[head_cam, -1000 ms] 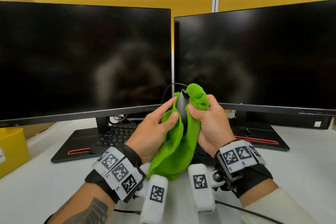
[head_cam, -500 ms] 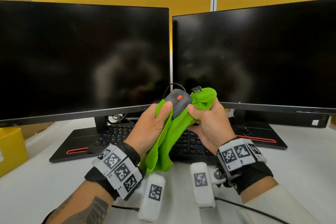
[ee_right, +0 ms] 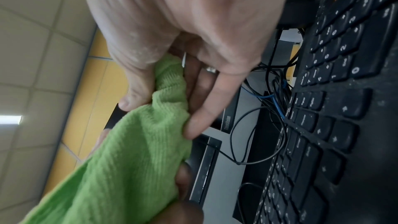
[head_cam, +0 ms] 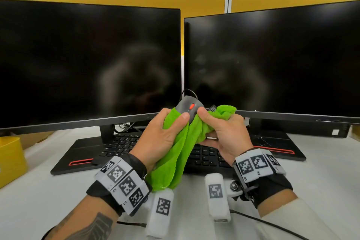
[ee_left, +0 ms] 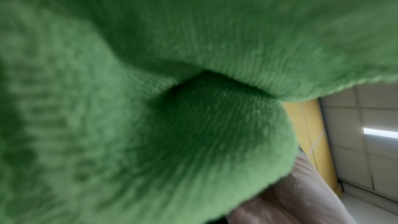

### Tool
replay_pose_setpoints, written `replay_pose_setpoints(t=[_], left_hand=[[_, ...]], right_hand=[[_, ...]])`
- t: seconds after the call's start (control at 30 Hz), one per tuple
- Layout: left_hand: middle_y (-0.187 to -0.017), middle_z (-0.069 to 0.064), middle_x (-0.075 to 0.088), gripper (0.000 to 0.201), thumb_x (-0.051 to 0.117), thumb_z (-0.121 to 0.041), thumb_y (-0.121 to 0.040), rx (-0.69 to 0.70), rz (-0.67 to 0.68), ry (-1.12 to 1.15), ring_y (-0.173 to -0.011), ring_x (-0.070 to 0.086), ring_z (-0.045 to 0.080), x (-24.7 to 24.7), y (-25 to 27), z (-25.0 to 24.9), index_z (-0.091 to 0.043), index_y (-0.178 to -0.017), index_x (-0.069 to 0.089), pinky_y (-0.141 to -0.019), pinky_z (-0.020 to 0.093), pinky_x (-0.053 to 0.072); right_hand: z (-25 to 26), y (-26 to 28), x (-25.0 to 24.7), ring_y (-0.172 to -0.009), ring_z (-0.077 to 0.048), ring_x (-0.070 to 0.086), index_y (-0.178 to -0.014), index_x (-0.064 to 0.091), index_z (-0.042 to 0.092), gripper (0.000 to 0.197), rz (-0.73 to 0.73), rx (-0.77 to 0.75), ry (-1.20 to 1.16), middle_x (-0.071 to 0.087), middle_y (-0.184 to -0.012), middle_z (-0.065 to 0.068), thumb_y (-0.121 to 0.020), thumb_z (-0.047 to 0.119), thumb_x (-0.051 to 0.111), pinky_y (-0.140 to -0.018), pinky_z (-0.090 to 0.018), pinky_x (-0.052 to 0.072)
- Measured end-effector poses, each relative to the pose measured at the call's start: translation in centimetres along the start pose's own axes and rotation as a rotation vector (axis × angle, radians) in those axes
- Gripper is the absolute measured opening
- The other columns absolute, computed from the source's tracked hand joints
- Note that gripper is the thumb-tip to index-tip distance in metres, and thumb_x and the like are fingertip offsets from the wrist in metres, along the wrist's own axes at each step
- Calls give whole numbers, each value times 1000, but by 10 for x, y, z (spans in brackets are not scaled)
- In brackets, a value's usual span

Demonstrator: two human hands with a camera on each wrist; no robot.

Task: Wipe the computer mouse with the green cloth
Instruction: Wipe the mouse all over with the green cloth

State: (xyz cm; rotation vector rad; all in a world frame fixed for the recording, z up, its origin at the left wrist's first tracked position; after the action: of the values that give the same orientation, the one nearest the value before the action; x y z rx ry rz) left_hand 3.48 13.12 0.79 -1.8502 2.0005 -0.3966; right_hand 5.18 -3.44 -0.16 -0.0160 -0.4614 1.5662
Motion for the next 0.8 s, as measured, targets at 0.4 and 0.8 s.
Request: replay_pose_setpoints(t=[0.4,0.8], left_hand=[[-109,6,82,29,75,-19,-96,-105,111,-44,-103,79,27,7,5,14,-22,-124,73,-92,44,63],[-111,11,81,25,70,-15,-100,-118,127,-18,-102,78,27,6,6,13,-22,-123,72,-91,44,64]], right_hand=[[8,-3,-3,-117,-37,71,-121,62,2,39,-79,28,-316,73,-127,-22,-107,37,50,-101,-59,55],[5,-4,2,-91,-32,66,-96,67,5,21,61,20,-535,67,-92,-16,-90,16,50,-100,-47,50]])
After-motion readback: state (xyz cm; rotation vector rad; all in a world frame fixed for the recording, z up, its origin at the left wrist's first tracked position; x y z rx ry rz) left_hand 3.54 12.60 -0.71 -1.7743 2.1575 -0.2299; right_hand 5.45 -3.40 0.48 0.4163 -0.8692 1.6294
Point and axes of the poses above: each hand's wrist, its own y-axis away from the middle knuckle, its own x-axis out of the palm, z = x × y, the point moved 10 cm from there along -y, towards the middle knuckle
